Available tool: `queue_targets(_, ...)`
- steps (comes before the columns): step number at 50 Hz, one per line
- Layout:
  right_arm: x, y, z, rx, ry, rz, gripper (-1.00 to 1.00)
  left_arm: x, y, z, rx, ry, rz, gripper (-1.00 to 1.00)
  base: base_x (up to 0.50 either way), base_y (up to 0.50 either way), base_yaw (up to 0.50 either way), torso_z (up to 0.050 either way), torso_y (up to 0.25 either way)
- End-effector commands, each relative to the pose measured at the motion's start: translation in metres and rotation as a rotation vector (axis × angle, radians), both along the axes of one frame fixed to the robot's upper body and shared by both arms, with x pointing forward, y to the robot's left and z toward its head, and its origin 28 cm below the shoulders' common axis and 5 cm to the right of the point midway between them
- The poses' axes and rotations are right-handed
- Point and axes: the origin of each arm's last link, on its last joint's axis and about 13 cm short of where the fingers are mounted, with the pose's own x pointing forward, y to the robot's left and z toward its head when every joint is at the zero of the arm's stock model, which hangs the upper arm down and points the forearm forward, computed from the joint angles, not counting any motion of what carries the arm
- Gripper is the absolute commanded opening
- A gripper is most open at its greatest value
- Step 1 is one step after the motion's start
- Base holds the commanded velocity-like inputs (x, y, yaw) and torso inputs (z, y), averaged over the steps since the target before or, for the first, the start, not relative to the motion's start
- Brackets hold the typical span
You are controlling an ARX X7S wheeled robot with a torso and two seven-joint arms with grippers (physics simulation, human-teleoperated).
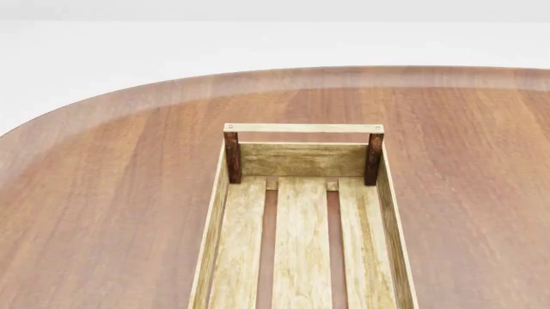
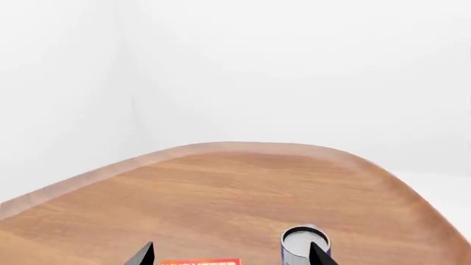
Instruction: Pick up the cream cheese and put it in the tray.
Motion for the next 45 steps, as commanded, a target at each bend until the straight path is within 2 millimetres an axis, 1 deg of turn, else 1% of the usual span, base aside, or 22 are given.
queue_targets(1,0.000,-0.003,-0.008,0.032,0.022,-0.009,1.00,0.000,0.000,0.001,0.003,0.002,-0.003,1.00,0.00,0.00,0.00,0.000,0.000)
queue_targets(20,-0.002,-0.006,-0.027,0.076,0.068,-0.019,1.00,-0.001,-0.002,0.002,0.019,0.007,-0.006,1.00,0.00,0.00,0.00,0.000,0.000)
queue_targets(26,-0.001,-0.009,-0.031,0.084,0.102,-0.030,1.00,0.000,-0.002,0.002,0.020,0.008,-0.006,1.00,0.00,0.00,0.00,0.000,0.000)
queue_targets(27,-0.001,-0.009,-0.033,0.072,0.142,-0.043,1.00,0.000,-0.002,0.002,0.020,0.008,-0.006,1.00,0.00,0.00,0.00,0.000,0.000)
queue_targets(45,-0.001,-0.013,-0.042,0.080,0.189,-0.047,1.00,0.000,-0.001,0.001,0.025,0.014,-0.001,1.00,0.00,0.00,0.00,0.000,0.000)
